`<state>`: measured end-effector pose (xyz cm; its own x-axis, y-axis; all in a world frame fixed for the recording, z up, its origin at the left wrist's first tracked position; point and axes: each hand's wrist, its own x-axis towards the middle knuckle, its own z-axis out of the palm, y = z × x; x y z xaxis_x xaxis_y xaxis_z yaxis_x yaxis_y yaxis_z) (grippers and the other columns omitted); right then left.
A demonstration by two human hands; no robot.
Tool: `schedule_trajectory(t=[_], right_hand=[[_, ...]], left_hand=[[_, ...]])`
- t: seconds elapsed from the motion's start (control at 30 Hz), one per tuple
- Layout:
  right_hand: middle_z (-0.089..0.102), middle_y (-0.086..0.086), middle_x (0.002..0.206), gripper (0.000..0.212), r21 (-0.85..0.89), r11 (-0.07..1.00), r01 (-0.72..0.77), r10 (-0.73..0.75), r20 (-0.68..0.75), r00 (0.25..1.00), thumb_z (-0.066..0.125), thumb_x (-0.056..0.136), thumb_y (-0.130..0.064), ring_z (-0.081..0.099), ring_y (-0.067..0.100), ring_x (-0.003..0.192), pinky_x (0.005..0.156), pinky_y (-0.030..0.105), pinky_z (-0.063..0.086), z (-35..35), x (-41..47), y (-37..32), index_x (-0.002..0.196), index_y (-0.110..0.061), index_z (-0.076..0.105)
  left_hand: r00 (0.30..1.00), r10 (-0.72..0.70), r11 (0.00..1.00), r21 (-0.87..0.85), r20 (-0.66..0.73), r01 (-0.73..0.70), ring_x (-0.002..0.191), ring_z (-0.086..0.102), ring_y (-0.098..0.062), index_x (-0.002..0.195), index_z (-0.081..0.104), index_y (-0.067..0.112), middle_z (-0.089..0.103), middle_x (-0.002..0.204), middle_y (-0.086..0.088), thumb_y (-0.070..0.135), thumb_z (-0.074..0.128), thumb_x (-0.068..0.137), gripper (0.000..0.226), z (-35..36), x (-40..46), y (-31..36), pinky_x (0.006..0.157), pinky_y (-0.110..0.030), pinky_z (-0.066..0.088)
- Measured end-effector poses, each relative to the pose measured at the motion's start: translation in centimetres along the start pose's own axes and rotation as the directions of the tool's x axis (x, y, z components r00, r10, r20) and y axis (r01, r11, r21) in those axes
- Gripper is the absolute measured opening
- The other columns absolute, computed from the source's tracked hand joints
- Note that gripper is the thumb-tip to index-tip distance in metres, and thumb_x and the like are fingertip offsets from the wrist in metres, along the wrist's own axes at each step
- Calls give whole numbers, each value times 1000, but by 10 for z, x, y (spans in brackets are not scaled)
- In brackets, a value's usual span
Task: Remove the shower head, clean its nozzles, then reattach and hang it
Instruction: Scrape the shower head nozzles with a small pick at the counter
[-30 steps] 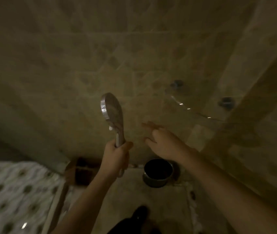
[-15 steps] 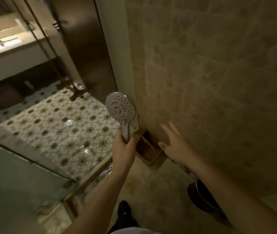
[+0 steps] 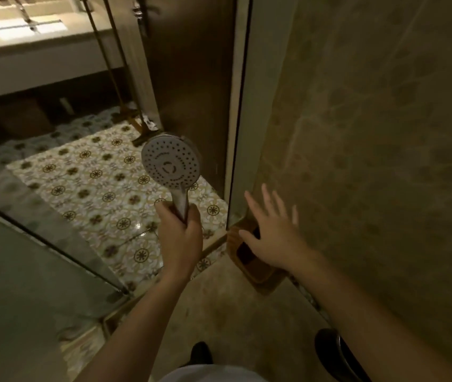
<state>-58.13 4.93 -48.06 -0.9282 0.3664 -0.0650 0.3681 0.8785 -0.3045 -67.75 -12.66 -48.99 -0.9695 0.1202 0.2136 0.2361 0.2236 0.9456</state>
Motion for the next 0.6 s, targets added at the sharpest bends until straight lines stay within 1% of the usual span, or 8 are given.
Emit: schedule_trajectory(t=[0.07, 0.13, 0.2, 0.3, 0.37, 0.5, 0.53, 0.6], right_hand=[[-24, -4, 160, 79, -118, 990, 82, -81, 21, 997, 30, 90, -70, -23, 20, 146, 114, 60, -11, 7, 25, -19, 150, -45, -16], [-21, 0, 162, 74, -132, 984, 117, -111, 54, 992, 27, 95, -65, -22, 21, 147, 117, 59, -5, 16, 51, -38, 153, -38, -11], [-18, 2, 163, 71, -111, 983, 144, -137, 73, 988, 25, 98, -60, -19, 21, 148, 118, 57, -2, 25, 76, -58, 154, -33, -10], [-16, 0, 163, 73, -99, 975, 201, -192, 94, 977, 30, 100, -53, -15, 19, 149, 119, 50, -4, 40, 113, -84, 155, -27, -10], [-14, 0, 163, 73, -110, 964, 241, -228, 116, 967, 33, 101, -49, -14, 19, 149, 119, 47, -4, 49, 137, -98, 155, -25, -10], [-12, 1, 164, 71, -109, 935, 338, -318, 172, 932, 32, 101, -45, -13, 20, 149, 121, 48, -2, 66, 191, -119, 155, -23, -9], [-11, 1, 164, 71, -95, 929, 357, -336, 181, 924, 32, 101, -45, -13, 20, 149, 120, 47, -4, 71, 206, -123, 155, -23, -8], [-9, 2, 164, 70, -87, 916, 391, -369, 195, 909, 33, 101, -44, -11, 20, 150, 119, 44, -6, 79, 238, -129, 155, -23, -7]], left_hand=[[1000, 28, 999, 28, 6, -28, 56, 55, 2, 98, 34, 27, 49, 74, 4, 26, 58, 100, 24, -9, 21, -12, 46, -18, 42], [999, 24, 1000, 13, 38, -24, 59, 60, -7, 99, 35, 34, 54, 78, 1, 28, 58, 102, 24, -19, 39, -19, 47, -22, 49], [995, -48, 998, -42, 86, 52, 59, 64, -22, 102, 39, 37, 57, 81, -6, 29, 59, 102, 22, -30, 56, -25, 45, -37, 57], [976, -145, 974, -148, 165, 170, 50, 66, -32, 109, 44, 37, 63, 73, -7, 28, 58, 104, 18, -45, 80, -37, 42, -38, 57], [970, -160, 972, -145, 182, 187, 44, 63, -31, 107, 44, 35, 64, 65, -4, 28, 56, 105, 15, -51, 98, -48, 39, -35, 53], [991, -123, 992, -24, 51, 125, 40, 52, -10, 98, 45, 36, 58, 63, 6, 28, 58, 104, 16, -56, 134, -71, 39, -23, 43], [990, -139, 990, -18, 22, 140, 42, 53, -13, 97, 45, 38, 57, 64, 5, 31, 58, 103, 16, -55, 144, -76, 40, -28, 45], [980, -198, 980, -16, -21, 198, 51, 55, -34, 94, 45, 40, 56, 71, -12, 36, 59, 99, 15, -54, 169, -82, 44, -48, 49]])
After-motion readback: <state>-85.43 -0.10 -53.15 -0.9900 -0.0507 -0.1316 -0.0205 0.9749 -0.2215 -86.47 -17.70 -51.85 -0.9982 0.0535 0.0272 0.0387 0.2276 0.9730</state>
